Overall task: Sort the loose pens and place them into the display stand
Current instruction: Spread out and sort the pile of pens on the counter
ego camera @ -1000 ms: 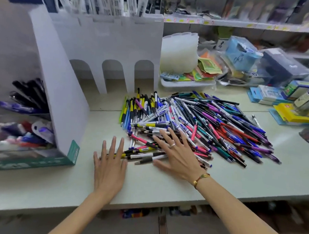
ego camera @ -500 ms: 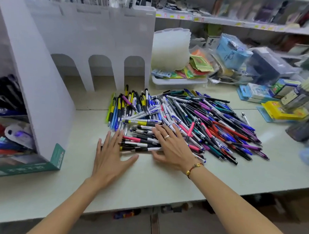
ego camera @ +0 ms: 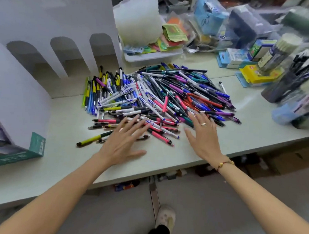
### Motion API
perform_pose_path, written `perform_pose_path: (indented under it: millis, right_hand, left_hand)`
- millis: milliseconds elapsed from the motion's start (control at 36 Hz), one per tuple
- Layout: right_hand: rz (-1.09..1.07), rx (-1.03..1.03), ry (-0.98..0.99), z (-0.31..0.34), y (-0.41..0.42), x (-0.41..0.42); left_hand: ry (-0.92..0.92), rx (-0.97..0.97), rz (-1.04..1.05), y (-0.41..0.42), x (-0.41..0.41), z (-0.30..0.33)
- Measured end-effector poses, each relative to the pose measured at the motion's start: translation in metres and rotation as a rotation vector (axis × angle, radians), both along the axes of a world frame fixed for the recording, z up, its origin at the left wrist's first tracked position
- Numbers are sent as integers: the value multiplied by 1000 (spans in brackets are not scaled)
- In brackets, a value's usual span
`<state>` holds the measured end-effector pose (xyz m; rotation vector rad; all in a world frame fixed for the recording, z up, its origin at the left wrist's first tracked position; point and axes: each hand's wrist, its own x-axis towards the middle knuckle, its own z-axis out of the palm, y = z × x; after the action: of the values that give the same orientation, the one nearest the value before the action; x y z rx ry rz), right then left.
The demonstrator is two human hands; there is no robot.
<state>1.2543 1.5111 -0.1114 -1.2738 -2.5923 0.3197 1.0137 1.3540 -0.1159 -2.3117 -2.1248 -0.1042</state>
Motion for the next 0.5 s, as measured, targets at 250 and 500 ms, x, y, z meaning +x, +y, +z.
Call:
perform_pose_path:
  millis: [250,500]
  right_hand:
    - [-601,-179,325,-5,85,34]
    - [-684,-140,188,-25,97,-7]
  left_hand:
    - [107,119,-329,119,66,-2]
    - [87,4,19,164,49,-13]
